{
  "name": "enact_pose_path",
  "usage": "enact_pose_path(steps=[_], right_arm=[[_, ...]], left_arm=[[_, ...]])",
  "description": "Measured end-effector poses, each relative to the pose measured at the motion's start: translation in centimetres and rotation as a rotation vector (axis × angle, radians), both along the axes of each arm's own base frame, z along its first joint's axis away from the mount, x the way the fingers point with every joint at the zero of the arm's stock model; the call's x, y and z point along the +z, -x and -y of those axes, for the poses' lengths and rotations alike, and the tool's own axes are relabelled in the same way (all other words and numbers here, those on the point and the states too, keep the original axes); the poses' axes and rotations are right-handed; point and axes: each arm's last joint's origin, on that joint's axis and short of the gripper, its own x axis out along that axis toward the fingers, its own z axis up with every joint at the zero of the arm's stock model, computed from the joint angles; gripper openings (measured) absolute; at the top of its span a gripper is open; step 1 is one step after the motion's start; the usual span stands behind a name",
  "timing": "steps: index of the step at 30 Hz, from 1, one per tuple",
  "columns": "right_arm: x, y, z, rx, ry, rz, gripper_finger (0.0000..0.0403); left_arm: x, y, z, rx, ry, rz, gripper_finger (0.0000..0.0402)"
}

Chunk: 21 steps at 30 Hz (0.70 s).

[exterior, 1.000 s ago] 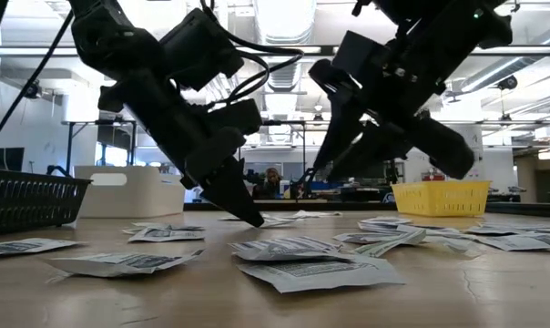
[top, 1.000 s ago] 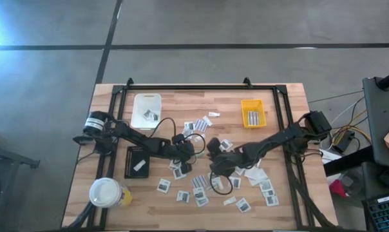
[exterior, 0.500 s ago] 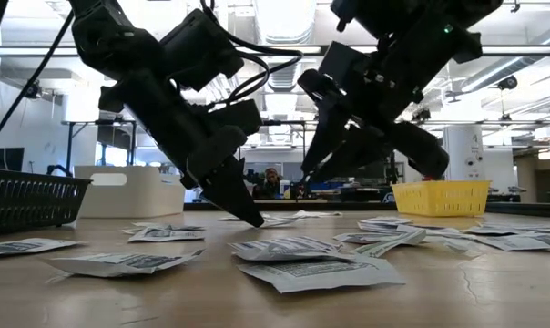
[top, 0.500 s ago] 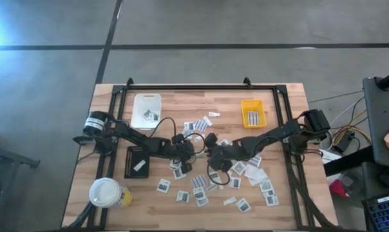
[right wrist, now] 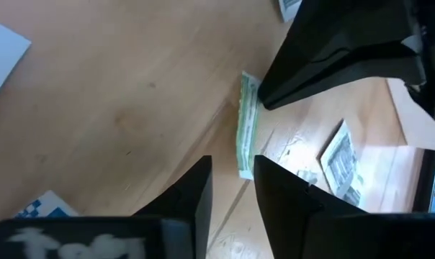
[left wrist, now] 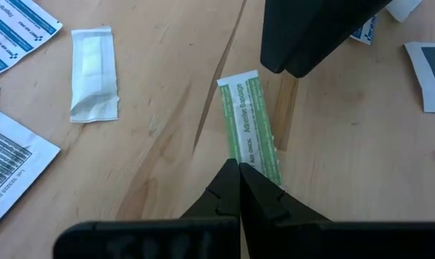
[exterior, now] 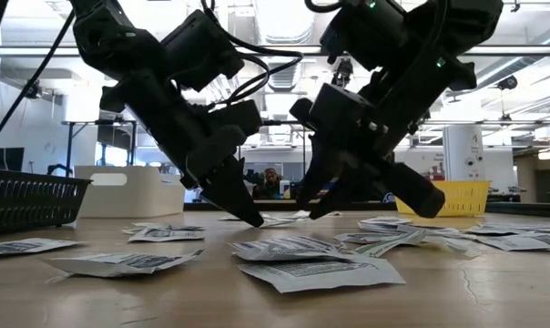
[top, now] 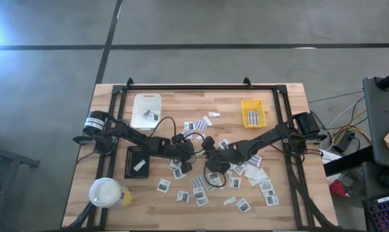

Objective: Pick & Place First Aid Supplies
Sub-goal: Put the green bandage pack into the black bin

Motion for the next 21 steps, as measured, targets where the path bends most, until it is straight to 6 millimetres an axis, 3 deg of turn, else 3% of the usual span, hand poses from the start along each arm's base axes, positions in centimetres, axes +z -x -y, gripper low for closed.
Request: enact_pose_path(steps=[6, 15, 21], right_arm=[[-0.4, -0.2, 0.0, 0.030, 0.026, -0.001, 0.0099], [-2.6, -1.1, -0.1, 0.035, 0.077, 0.003, 0.0098], [-2.4, -1.1, 0.1, -0.011, 0.102, 0.010, 0.0098]], left_arm=[[0.0, 0.0, 0.0, 0.005, 0.006, 0.000, 0.0000], [-0.1, 0.0, 0.0, 0.002, 0.020, -0.004, 0.0000], [-0.1, 0.0, 0.0, -0.001, 0.024, -0.005, 0.0000]])
